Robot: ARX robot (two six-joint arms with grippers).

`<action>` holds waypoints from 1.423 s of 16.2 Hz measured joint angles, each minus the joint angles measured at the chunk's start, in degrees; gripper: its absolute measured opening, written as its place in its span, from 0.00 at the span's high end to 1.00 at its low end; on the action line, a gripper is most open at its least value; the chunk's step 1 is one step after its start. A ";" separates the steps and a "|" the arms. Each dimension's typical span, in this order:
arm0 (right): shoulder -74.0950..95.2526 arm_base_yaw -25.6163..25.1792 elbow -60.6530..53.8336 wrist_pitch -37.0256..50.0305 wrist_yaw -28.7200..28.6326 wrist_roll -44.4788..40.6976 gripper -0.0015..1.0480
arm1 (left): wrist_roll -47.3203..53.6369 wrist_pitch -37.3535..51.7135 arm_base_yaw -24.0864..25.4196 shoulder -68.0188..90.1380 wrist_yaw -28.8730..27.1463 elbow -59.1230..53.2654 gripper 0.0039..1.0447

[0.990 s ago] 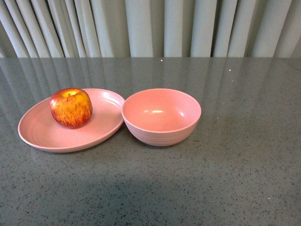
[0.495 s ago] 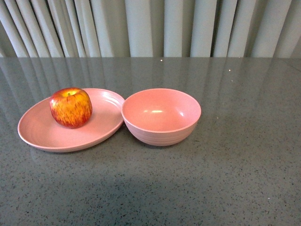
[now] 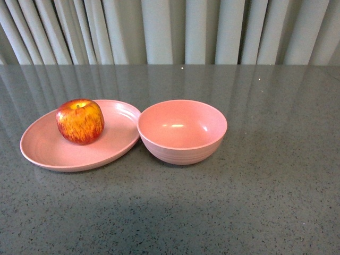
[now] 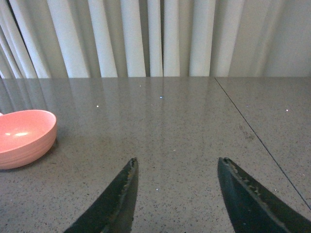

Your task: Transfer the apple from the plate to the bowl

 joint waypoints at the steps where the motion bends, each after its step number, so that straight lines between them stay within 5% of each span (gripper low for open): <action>1: 0.00 0.00 0.00 0.00 0.00 0.00 0.50 | 0.00 0.00 0.00 0.00 0.00 0.00 0.06; 5: 0.00 0.00 0.00 0.00 0.00 0.00 0.06 | 0.00 0.00 0.00 0.00 0.00 0.00 0.06; 19: 0.00 0.00 0.00 0.00 0.00 0.00 0.06 | 0.00 0.00 0.00 0.00 0.00 0.00 0.06; 21: 0.00 0.00 0.00 -0.02 0.02 0.00 0.06 | -0.96 -11.26 -3.30 5.53 -8.28 4.02 0.06; 23: 0.00 0.00 0.00 0.02 -0.02 0.00 0.06 | -0.92 -13.18 -3.76 11.56 -11.39 6.84 0.06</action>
